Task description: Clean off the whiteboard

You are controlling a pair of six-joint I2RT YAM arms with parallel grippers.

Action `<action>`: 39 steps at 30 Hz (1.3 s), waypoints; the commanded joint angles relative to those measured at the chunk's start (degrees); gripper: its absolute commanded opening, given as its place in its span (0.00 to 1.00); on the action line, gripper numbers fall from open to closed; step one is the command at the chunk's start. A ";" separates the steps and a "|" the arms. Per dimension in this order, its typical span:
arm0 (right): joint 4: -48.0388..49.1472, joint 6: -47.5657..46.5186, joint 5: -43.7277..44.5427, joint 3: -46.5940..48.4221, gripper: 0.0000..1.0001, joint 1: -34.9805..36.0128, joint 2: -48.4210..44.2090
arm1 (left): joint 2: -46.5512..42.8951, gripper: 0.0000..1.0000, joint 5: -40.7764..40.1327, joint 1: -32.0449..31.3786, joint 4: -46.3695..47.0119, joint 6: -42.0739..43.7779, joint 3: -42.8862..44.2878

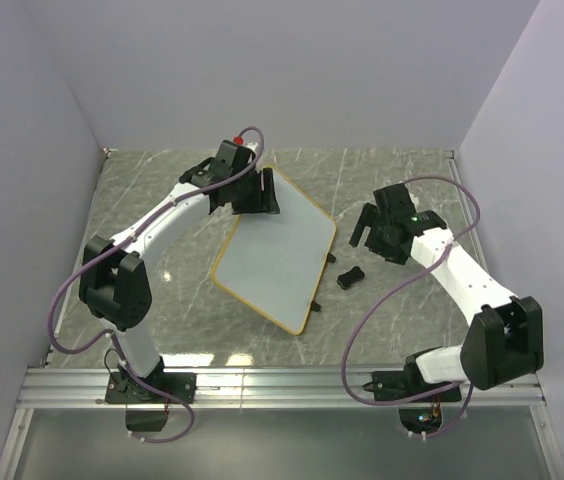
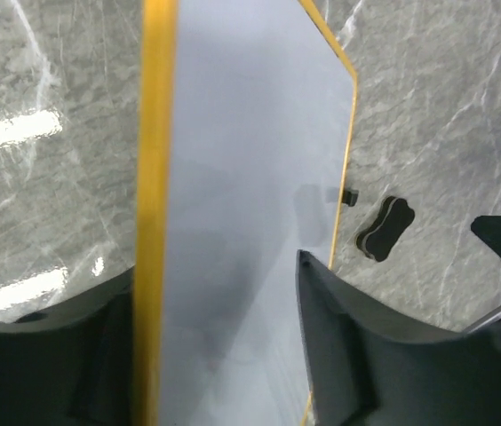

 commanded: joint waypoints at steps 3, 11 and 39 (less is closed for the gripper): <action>3.05 -0.97 -2.58 -4.20 0.96 -0.03 -6.56 | -0.82 0.75 0.41 -1.24 -0.06 -0.40 0.20; 3.77 -2.18 -4.00 -4.04 0.97 -0.03 -8.50 | -1.26 0.99 -1.16 -1.15 -1.55 -1.02 4.24; 12.53 -9.23 -15.16 1.15 1.00 0.05 -23.51 | -13.72 0.99 -13.30 16.24 -6.39 8.12 -5.24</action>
